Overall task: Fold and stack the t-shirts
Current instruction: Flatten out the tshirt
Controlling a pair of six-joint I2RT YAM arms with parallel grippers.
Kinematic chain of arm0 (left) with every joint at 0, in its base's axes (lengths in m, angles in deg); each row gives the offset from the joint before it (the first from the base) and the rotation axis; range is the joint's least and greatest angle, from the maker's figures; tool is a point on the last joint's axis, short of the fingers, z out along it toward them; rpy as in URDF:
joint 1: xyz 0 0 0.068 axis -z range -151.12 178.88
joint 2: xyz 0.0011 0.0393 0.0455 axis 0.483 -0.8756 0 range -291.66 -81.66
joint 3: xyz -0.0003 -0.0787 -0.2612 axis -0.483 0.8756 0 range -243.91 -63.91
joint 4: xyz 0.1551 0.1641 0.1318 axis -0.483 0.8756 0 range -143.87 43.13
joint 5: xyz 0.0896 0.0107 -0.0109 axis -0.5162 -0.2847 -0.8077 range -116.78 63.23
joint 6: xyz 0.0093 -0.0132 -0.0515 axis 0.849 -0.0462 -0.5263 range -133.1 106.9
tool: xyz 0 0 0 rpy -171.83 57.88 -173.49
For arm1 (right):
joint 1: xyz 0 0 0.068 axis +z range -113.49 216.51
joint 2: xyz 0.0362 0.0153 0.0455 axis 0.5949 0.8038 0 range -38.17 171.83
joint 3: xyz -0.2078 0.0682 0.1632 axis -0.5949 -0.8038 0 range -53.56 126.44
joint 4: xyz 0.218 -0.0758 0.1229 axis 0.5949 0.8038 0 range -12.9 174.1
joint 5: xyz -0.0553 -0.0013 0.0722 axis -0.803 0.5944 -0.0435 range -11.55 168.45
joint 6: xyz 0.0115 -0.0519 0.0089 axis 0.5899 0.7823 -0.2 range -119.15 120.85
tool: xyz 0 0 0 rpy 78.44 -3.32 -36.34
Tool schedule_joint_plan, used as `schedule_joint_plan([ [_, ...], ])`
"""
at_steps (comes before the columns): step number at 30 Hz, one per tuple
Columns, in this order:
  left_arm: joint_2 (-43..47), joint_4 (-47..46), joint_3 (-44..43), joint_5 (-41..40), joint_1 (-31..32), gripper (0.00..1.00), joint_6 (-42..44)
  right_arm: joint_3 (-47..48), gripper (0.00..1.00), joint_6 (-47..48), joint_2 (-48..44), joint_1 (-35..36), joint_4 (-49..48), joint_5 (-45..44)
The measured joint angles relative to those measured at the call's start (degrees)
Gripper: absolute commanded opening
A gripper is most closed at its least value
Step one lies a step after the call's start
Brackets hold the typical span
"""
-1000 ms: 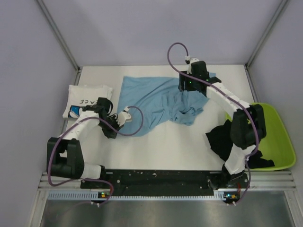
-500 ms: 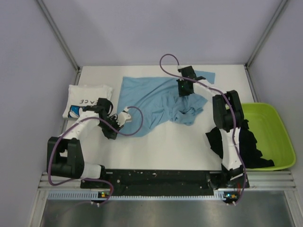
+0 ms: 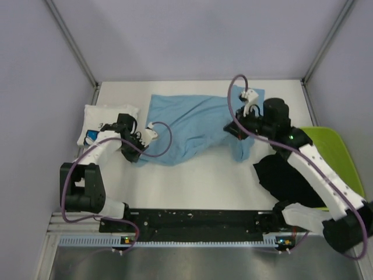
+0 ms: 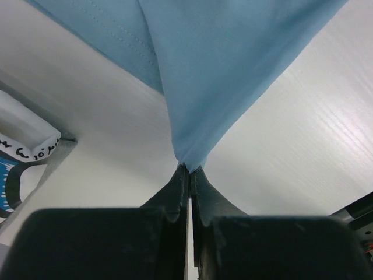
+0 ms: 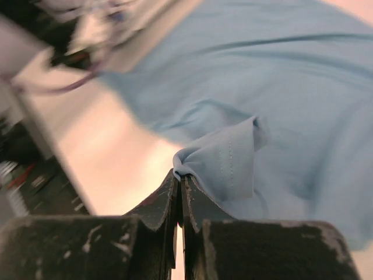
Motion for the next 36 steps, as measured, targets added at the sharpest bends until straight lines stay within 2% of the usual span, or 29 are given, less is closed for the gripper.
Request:
schedule_joint_plan([
  [4, -1.95, -0.42, 0.0, -1.7, -1.14, 0.0, -0.11, -13.35, 0.0, -2.51, -17.59, 9.49, 1.51, 13.73],
  [6, -2.29, -0.46, 0.0, -2.56, -1.64, 0.0, 0.09, -18.12, 0.02, -4.33, -20.06, 13.2, 5.35, 18.14],
  [8, -2.27, -0.44, 0.0, -2.93, -1.88, 0.0, 0.48, -21.62, 0.16, -5.99, -18.8, 15.39, 10.82, 20.48],
  [10, -2.27, -0.39, 0.0, -2.99, -1.95, 0.0, 0.9, -23.23, 0.4, -7.41, -15.23, 16.79, 15.98, 21.46],
  [12, -2.14, -0.31, 0.09, -2.97, -1.95, 0.0, 1.25, -23.5, 0.57, -7.98, -11.21, 18.23, 20.96, 22.1],
  [15, -1.22, -0.26, 1.16, -2.99, -1.95, 0.0, 1.97, -22.84, 0.71, -7.48, -6.97, 19.41, 26.1, 20.28],
  [16, -0.79, -0.26, 1.75, -3.06, -1.95, 0.0, 2.29, -21.99, 0.73, -7.48, -5.9, 19.47, 28.0, 17.4],
  [19, 0.68, 0.02, 3.34, -3.65, -1.95, 0.0, 3.02, -17.92, 0.69, -10.21, -4.72, 18.23, 31.5, 4.52],
  [26, 2.54, -0.31, 5.6, -5.4, -2.1, 0.0, 4.02, -14.34, 0.69, -22.93, -1.68, 10.84, 30.4, -24.3],
  [30, 2.54, -0.57, 6.23, -6.03, -2.12, 0.0, 4.22, -12.79, 0.69, -23.91, 3.93, 2.51, 25.0, -31.63],
  [33, 2.56, -1.2, 7.39, -6.16, -2.14, 0.0, 4.28, -7.32, 0.69, -23.43, 12.79, -4.79, 19.58, -34.88],
  [36, 2.95, -1.42, 9.22, -6.03, -2.21, 0.0, 4.28, -1.03, 0.68, -22.16, 22.75, -8.2, 15.65, -35.89],
])
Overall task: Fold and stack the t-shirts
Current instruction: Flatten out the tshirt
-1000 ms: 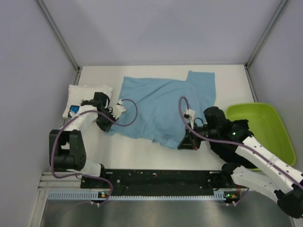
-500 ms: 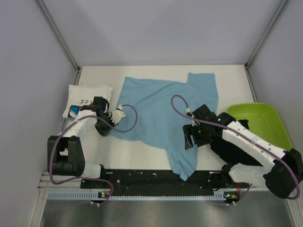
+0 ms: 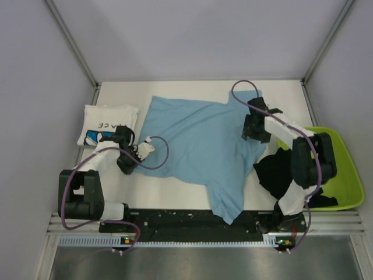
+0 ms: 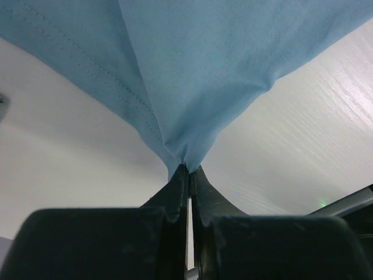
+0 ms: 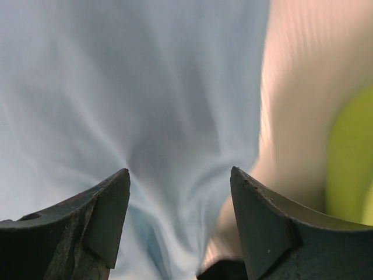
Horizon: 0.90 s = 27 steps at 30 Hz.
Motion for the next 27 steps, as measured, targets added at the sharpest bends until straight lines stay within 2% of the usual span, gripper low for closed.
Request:
schedule_joint_plan([
  [1, 0.31, 0.09, 0.55, 0.24, -0.02, 0.0, 0.0, 2.43, 0.63, 0.5, 3.58, -0.55, -0.57, 0.04],
  [2, 0.59, 0.24, 0.94, 0.57, -0.02, 0.0, -0.02, 4.72, 0.53, 0.98, 7.23, -0.9, -1.44, 0.24],
  [4, 0.85, 0.39, 1.07, 1.2, -0.07, 0.0, -0.09, 9.33, 0.19, 1.99, 14.58, -1.49, -2.54, 0.63],
  [5, 0.94, 0.26, 1.07, 1.51, -0.07, 0.0, -0.13, 11.34, 0.05, 1.73, 17.7, -1.66, -3.17, 1.97],
  [6, 0.96, 0.24, 1.07, 1.81, -0.07, 0.0, -0.26, 14.01, 0.0, 2.67, 19.26, -1.73, -2.75, 2.78],
  [11, 0.83, -0.52, 1.09, 2.16, -0.13, 0.0, -0.98, 21.11, 0.0, 4.11, 24.41, -1.38, -4.22, 8.79],
  [14, -0.68, -1.88, 0.81, 1.86, -0.2, 0.0, -2.12, 28.92, 0.01, 4.57, 29.51, 0.37, -4.35, 11.56],
  [15, -1.51, -2.32, 0.5, 1.57, -0.28, 0.0, -2.56, 32.57, 0.1, 4.87, 31.91, 1.51, -4.55, 12.2],
  [17, -2.8, -3.5, 0.0, 0.76, -0.55, 0.0, -3.28, 39.01, 0.41, 5.51, 35.87, 4.46, -5.55, 13.25],
  [18, -3.28, -4.07, -0.28, 0.26, -0.9, 0.0, -3.56, 41.88, 0.48, 6.14, 37.4, 6.21, -5.75, 13.81],
  [21, -3.69, -4.9, -1.14, -1.09, -2.32, 0.0, -4.04, 44.96, 0.58, 8.13, 38.07, 10.43, -6.14, 15.3],
  [23, -3.69, -4.87, -1.86, -1.16, -3.41, 0.0, -4.2, 44.63, 0.61, 9.55, 36.79, 12.74, -6.03, 15.19],
  [27, -2.93, -4.61, -2.4, 0.0, -4.28, 0.0, -4.13, 34.56, 0.66, 12.26, 26.45, 13.46, -4.98, 10.23],
])
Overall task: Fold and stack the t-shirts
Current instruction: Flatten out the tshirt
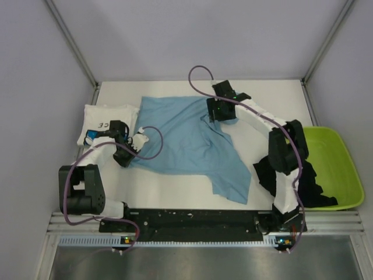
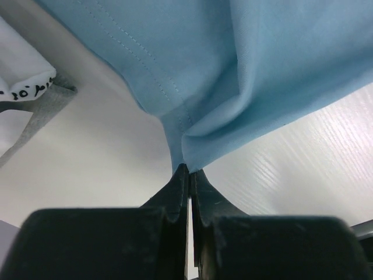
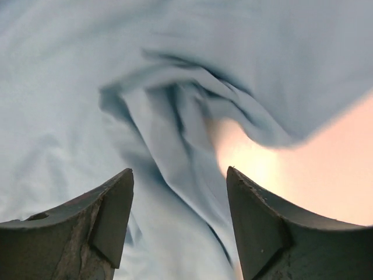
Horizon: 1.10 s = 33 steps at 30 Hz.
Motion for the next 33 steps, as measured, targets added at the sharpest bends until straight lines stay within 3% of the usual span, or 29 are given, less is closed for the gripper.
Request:
schedule_joint_plan([
  [5, 2.86, 0.87, 0.0, 1.66, 0.0, 0.0, 0.39, -16.35, 0.66, -2.08, -22.14, -1.55, 4.09, -9.07],
  [9, 4.09, 1.27, 0.0, 2.08, 0.02, 0.0, 0.7, -31.15, 0.68, -9.4, -37.66, -1.75, 6.95, -9.92],
  [15, 4.33, 1.77, 0.0, 2.51, 0.02, 0.0, 0.85, -51.41, 0.68, -20.7, -41.11, -0.22, 14.25, -6.34],
  [23, 4.79, 1.97, 0.0, 3.39, 0.02, 0.0, 0.81, -61.53, 0.66, -30.01, -43.74, 3.37, 11.65, -1.57],
  [25, 4.79, 2.1, 0.0, 3.39, 0.02, 0.0, 0.79, -62.1, 0.55, -30.86, -44.37, 3.37, 11.17, -1.95],
  [30, 4.79, 2.54, 0.0, 3.56, 0.02, 0.0, 0.52, -62.64, 0.0, -31.23, -44.65, 3.37, 11.02, -2.71],
  [33, 4.79, 3.3, -0.22, 3.61, 0.02, 0.0, 0.04, -63.45, 0.0, -31.54, -46.86, 3.34, 8.76, -1.46],
])
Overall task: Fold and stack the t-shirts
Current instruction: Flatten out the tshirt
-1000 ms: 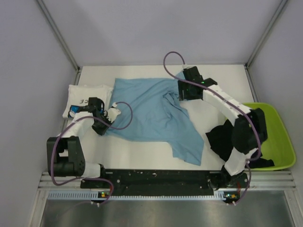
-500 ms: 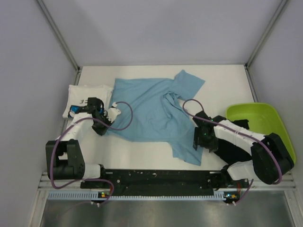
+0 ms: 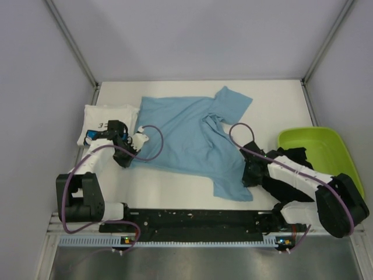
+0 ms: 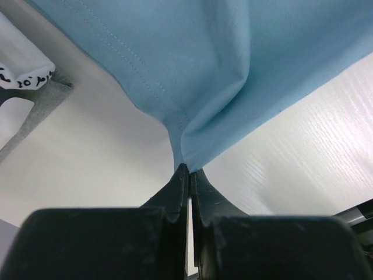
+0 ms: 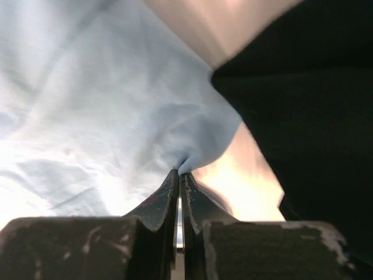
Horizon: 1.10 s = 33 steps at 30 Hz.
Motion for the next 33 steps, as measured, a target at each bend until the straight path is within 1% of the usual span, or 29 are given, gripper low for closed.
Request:
schedule_joint_plan([
  [2, 0.11, 0.61, -0.55, -0.02, 0.0, 0.0, -0.37, -1.33, 0.0, -0.33, -2.62, -0.33, -3.21, 0.63],
  [4, 0.5, 1.73, -1.97, -0.04, 0.0, 0.0, -0.81, -1.22, 0.0, -0.07, -7.26, -1.57, -4.31, 0.37],
  [7, 1.14, 3.72, -6.14, 0.0, 0.02, 0.0, -1.27, 3.82, 0.0, 2.12, -15.23, -4.98, -2.54, -1.4],
  [8, 1.4, 4.63, -8.41, 0.17, 0.02, 0.0, -1.42, 7.19, 0.0, 3.37, -17.16, -6.21, -1.66, -2.14],
  [10, 1.9, 6.6, -13.22, 0.98, 0.02, 0.0, -1.46, 16.81, 0.0, 6.54, -19.28, -7.72, -0.15, -4.42],
  [12, 2.73, 9.09, -20.55, 1.7, 0.31, 0.0, -1.4, 26.05, 0.0, 9.64, -19.58, -8.04, 0.61, -5.95],
  [14, 3.56, 10.71, -25.14, 1.88, 0.66, 0.0, -1.2, 35.28, 0.0, 13.05, -19.63, -8.04, 1.51, -7.13],
  [17, 4.9, 14.47, -36.02, 2.21, 1.2, 0.0, -0.63, 46.45, 0.0, 17.27, -19.63, -8.04, 3.96, -8.17],
  [18, 5.35, 15.72, -40.02, 2.34, 1.62, 0.0, -0.42, 52.72, 0.0, 19.43, -19.56, -8.04, 5.46, -8.55],
  [19, 5.9, 16.68, -44.02, 2.45, 1.97, 0.0, -0.17, 54.66, 0.0, 20.02, -19.67, -8.04, 5.57, -8.7],
  [23, 8.7, 20.81, -58.8, 3.06, 2.97, 0.0, 0.81, 67.54, 0.0, 24.57, -20.92, -8.04, 7.48, -8.9],
  [24, 9.38, 22.08, -62.23, 3.19, 3.02, 0.0, 0.94, 69.55, 0.0, 25.35, -21.29, -8.04, 7.76, -8.87],
  [27, 10.49, 24.59, -68.0, 3.23, 3.08, 0.0, 1.03, 75.8, 0.0, 27.69, -22.88, -8.04, 9.18, -9.14],
  [30, 11.08, 26.23, -69.77, 3.76, 3.37, 0.0, 1.01, 78.31, 0.0, 29.05, -23.17, -8.04, 9.09, -10.88],
  [33, 9.18, 26.88, -69.53, 4.02, 3.52, 0.0, 0.76, 77.99, 0.0, 30.27, -21.51, -8.04, 9.18, -12.31],
])
